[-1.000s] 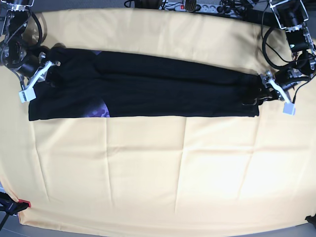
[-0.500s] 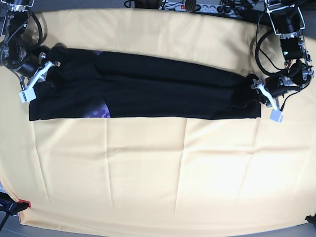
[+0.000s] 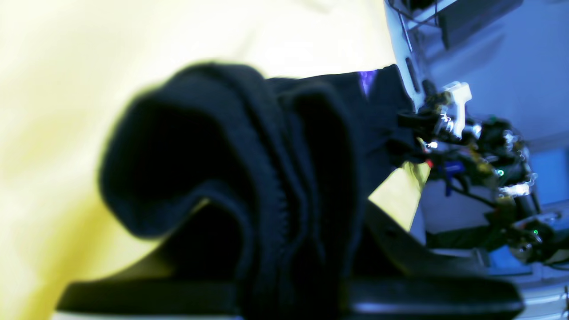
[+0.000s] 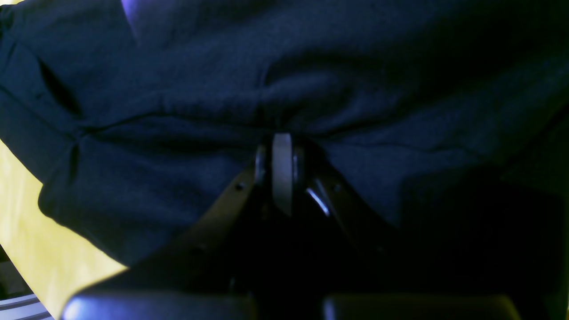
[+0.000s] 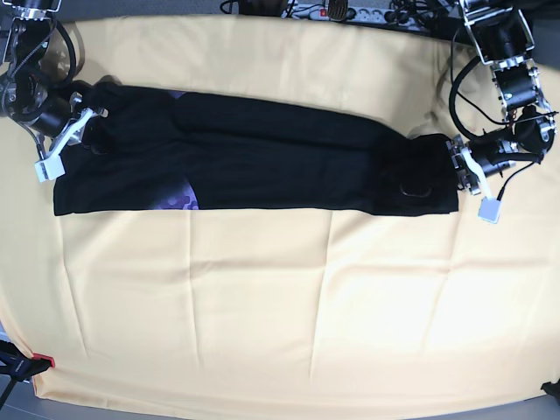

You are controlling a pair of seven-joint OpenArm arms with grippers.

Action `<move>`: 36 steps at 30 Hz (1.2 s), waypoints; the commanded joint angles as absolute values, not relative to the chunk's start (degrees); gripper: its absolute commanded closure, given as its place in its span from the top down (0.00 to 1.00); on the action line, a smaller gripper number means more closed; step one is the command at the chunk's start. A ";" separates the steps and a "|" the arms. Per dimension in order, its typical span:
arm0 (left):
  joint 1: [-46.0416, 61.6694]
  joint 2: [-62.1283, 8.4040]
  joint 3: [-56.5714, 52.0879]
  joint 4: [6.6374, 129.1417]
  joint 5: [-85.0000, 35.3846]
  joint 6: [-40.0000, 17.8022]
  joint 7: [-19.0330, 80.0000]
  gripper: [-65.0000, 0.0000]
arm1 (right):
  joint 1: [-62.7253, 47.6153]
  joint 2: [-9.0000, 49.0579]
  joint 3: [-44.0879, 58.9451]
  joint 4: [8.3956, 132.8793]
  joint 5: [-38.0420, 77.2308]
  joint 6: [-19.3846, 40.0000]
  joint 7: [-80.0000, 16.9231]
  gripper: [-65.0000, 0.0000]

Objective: Fold the T-shirt properly
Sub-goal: 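Grasp the folded strip's end with the left gripper, then fold the strip end with the left gripper toward the right gripper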

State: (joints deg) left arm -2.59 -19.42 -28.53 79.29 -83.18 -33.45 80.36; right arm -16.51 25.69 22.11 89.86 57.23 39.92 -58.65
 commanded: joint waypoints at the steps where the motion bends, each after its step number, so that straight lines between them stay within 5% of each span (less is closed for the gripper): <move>1: -3.62 -19.09 -28.42 81.67 -85.00 -33.67 80.00 0.00 | -16.36 26.50 22.13 90.26 56.95 40.00 -59.05 0.00; 11: -3.38 -9.30 -16.12 86.00 -85.00 -40.00 78.28 0.00 | -16.36 26.50 22.11 90.26 56.88 40.00 -59.13 0.00; 22: -3.38 -2.46 -8.03 86.00 -78.81 -40.00 70.74 0.00 | -16.34 26.52 22.13 90.26 56.80 40.00 -59.61 0.00; 25: -3.38 -1.89 -6.81 86.00 -82.56 -40.00 70.91 0.47 | -16.36 26.52 22.11 90.26 56.82 40.00 -59.75 0.00; 27: -3.40 -1.89 -6.42 86.00 -85.00 -40.00 70.91 0.64 | -16.36 26.52 22.13 90.26 56.82 40.00 -60.05 0.14; 30: -3.51 -1.89 -6.42 86.00 -85.00 -40.00 70.94 0.65 | -16.36 26.52 22.13 90.26 56.86 40.00 -60.25 0.30; 36: -3.53 -1.91 -6.57 86.00 -84.97 -40.00 70.83 0.56 | -16.32 26.52 22.13 90.28 59.64 40.00 -60.25 0.32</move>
State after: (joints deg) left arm -2.55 -1.96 -6.44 84.99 -83.55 -39.51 71.79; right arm -16.49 25.67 22.09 89.86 59.77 40.10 -59.55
